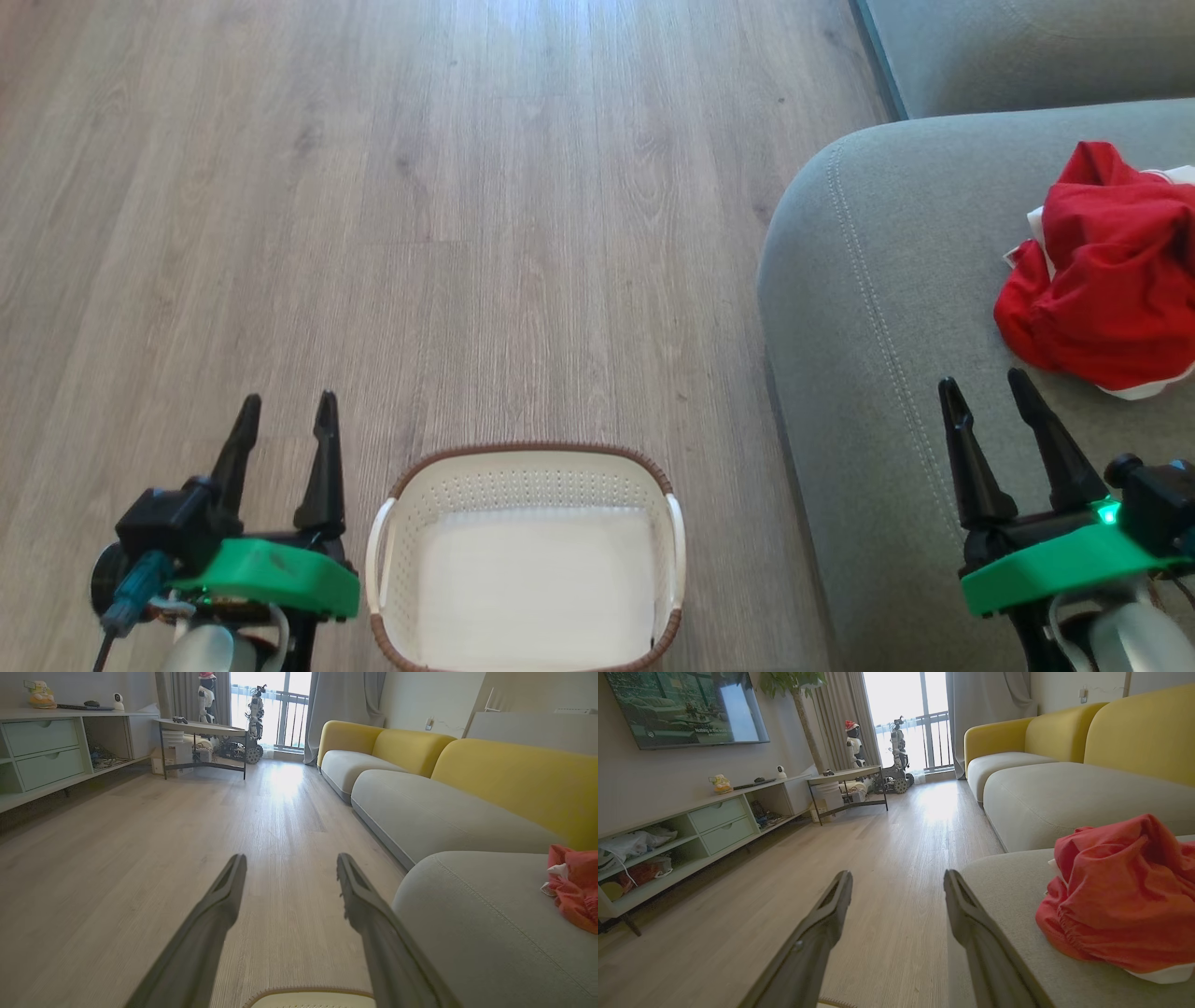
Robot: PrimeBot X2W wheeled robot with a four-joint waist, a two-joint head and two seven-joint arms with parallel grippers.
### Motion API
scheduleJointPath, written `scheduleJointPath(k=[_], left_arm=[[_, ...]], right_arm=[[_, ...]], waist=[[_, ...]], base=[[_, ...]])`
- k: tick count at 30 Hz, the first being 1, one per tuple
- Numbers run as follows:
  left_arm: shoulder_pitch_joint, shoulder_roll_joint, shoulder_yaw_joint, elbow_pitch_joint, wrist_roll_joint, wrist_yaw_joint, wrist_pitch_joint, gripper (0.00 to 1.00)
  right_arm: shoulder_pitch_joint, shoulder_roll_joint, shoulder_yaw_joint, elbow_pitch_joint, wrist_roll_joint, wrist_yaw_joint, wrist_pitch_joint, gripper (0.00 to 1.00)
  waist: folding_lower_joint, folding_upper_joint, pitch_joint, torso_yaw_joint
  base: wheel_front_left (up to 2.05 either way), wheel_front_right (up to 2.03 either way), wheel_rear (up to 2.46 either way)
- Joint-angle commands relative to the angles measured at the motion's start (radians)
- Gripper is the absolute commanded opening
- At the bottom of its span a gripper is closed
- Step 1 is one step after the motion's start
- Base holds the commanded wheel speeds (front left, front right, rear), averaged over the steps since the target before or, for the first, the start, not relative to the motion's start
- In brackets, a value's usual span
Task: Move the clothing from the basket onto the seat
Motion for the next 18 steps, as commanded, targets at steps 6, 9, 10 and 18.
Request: scheduleJointPath(k=[6,9,10,18], left_arm=[[-0.031,-0.007,0.061,-0.021,0.022,-0.027,-0.012,1.0],[-0.03,-0.013,0.07,-0.021,0.031,-0.033,-0.012,1.0],[-0.029,-0.015,0.072,-0.02,0.034,-0.036,-0.012,1.0],[0.008,-0.039,0.029,0.046,0.035,-0.052,0.003,0.0]], right_arm=[[-0.044,-0.006,0.016,-0.019,-0.005,0.0,-0.013,1.0],[-0.046,-0.004,0.018,-0.017,-0.003,0.0,-0.013,1.0],[-0.047,-0.004,0.018,-0.017,-0.003,0.0,-0.013,1.0],[0.007,0.006,0.011,0.046,0.002,0.0,0.002,0.0]], waist=[[0.0,-0.0001,-0.001,-0.003],[0.0,-0.0001,-0.001,-0.006],[0.0,-0.0001,-0.001,-0.007],[0.0,-0.0001,0.001,-0.012]], base=[[0.0,0.0,0.0],[0.0,0.0,0.0],[0.0,0.0,0.0],[0.0,0.0,0.0]])
